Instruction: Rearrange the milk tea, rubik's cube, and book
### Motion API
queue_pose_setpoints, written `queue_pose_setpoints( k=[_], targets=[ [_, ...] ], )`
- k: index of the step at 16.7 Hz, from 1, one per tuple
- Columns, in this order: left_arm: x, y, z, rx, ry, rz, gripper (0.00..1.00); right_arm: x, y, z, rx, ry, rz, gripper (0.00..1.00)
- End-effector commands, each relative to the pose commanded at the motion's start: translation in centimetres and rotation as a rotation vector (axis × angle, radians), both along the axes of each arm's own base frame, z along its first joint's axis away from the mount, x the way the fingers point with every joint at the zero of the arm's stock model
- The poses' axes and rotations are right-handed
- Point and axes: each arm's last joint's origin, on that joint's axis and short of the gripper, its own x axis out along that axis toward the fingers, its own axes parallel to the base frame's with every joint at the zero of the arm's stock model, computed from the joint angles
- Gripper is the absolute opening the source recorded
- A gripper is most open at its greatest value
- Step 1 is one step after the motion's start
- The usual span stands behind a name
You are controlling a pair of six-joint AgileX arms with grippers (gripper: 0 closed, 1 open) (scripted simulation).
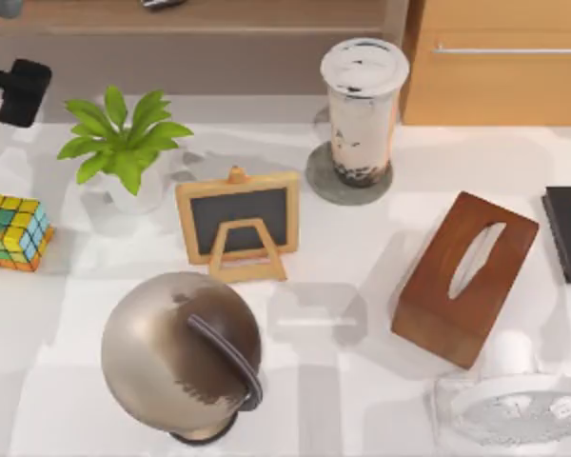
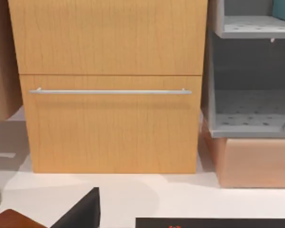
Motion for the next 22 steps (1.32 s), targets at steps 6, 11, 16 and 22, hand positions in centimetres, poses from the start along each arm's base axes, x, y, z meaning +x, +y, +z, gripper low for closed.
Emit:
queue_pose_setpoints(
  k=[6,11,16,22],
  targets=[
    [-0.6,0.7,-4.6,-0.131,0.346,0.034,1.00,0.0,0.0,0.0,0.000,0.000,0.000,1.00],
    [-0.6,0.5,-4.7,-0.133,0.354,0.031,1.00,0.0,0.0,0.0,0.000,0.000,0.000,1.00],
    [-0.9,0.0,-6.0,-0.134,0.362,0.035,1.00,0.0,0.0,0.0,0.000,0.000,0.000,1.00],
    [-0.7,0.7,-10.6,-0.134,0.364,0.038,1.00,0.0,0.0,0.0,0.000,0.000,0.000,1.00]
  ],
)
